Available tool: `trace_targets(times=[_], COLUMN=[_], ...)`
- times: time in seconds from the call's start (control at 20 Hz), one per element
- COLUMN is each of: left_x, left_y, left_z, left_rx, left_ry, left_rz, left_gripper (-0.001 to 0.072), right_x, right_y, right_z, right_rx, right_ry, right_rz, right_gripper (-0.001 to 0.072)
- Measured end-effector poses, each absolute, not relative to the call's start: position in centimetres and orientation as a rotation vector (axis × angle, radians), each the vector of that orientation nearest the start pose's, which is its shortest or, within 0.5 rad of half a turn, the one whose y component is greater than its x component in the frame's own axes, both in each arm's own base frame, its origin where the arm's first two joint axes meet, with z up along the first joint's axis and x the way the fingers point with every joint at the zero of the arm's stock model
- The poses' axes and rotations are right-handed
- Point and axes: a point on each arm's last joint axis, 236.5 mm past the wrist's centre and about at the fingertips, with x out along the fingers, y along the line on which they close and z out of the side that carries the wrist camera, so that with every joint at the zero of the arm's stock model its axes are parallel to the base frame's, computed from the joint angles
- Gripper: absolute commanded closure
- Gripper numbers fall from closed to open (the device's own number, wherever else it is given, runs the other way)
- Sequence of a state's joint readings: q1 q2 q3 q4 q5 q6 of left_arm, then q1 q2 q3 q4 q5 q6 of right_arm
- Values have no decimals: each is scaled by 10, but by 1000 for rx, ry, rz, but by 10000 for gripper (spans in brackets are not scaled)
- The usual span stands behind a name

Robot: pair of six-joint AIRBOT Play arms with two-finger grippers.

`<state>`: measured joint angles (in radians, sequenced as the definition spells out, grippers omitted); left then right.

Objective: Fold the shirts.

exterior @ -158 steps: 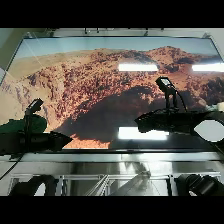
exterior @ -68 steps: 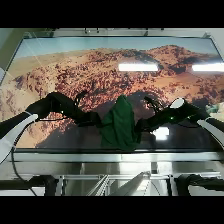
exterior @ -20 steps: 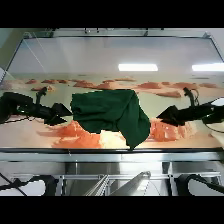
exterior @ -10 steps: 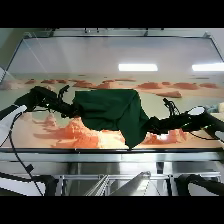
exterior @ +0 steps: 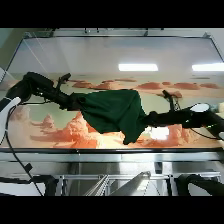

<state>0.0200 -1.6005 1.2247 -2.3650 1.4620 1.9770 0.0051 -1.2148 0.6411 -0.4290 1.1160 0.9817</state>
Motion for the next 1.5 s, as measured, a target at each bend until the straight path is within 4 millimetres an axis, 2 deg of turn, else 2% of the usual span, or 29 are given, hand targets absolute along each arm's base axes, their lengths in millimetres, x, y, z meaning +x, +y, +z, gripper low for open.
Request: trace_targets(times=[0.05, 0.1, 0.2, 0.25, 0.35, 0.45, 0.55, 0.6, 0.65, 0.75, 0.8, 0.9, 0.95, 1.05, 1.2, 1.25, 1.35, 1.4, 1.45, 1.5], left_x=[343, 341, 338, 337, 332, 318, 297, 287, 276, 266, 265, 273, 282, 304, 340, 351, 375, 386, 394, 401], left_y=[-160, -159, -155, -151, -141, -130, -118, -113, -110, -104, -99, -92, -87, -75, -59, -54, -43, -38, -33, -30], left_z=[-1, 21, 79, 114, 186, 257, 316, 336, 353, 368, 369, 353, 340, 300, 227, 203, 141, 111, 83, 55], left_rx=[-504, -506, -490, -468, -397, -305, -218, -185, -160, -137, -139, -177, -210, -303, -475, -527, -646, -696, -733, -771], left_ry=[1526, 1485, 1358, 1272, 1078, 870, 692, 628, 575, 521, 512, 557, 596, 707, 886, 935, 1040, 1080, 1114, 1153], left_rz=[-800, -821, -859, -863, -855, -818, -754, -724, -693, -648, -626, -616, -614, -612, -608, -600, -575, -555, -538, -527], left_gripper=[687, 687, 681, 680, 673, 672, 672, 672, 672, 672, 672, 672, 671, 672, 672, 672, 671, 592, 289, 9], right_x=[300, 311, 327, 329, 318, 294, 266, 254, 244, 234, 234, 245, 257, 285, 346, 365, 404, 419, 433, 443], right_y=[194, 192, 182, 174, 151, 129, 113, 110, 109, 109, 108, 103, 99, 94, 97, 102, 113, 118, 121, 124], right_z=[10, 46, 134, 181, 277, 351, 402, 417, 427, 437, 439, 428, 417, 384, 297, 264, 186, 148, 111, 76], right_rx=[759, 763, 756, 731, 636, 517, 414, 378, 352, 322, 321, 352, 386, 468, 642, 687, 767, 798, 824, 853], right_ry=[1181, 1080, 829, 699, 419, 193, 24, -27, -62, -95, -98, -57, -16, 87, 323, 397, 554, 625, 690, 747], right_rz=[765, 813, 900, 930, 940, 883, 793, 753, 726, 697, 688, 683, 687, 705, 722, 717, 685, 656, 625, 596], right_gripper=[693, 693, 693, 693, 693, 693, 693, 693, 693, 693, 692, 692, 692, 692, 691, 691, 688, 560, 316, 180])
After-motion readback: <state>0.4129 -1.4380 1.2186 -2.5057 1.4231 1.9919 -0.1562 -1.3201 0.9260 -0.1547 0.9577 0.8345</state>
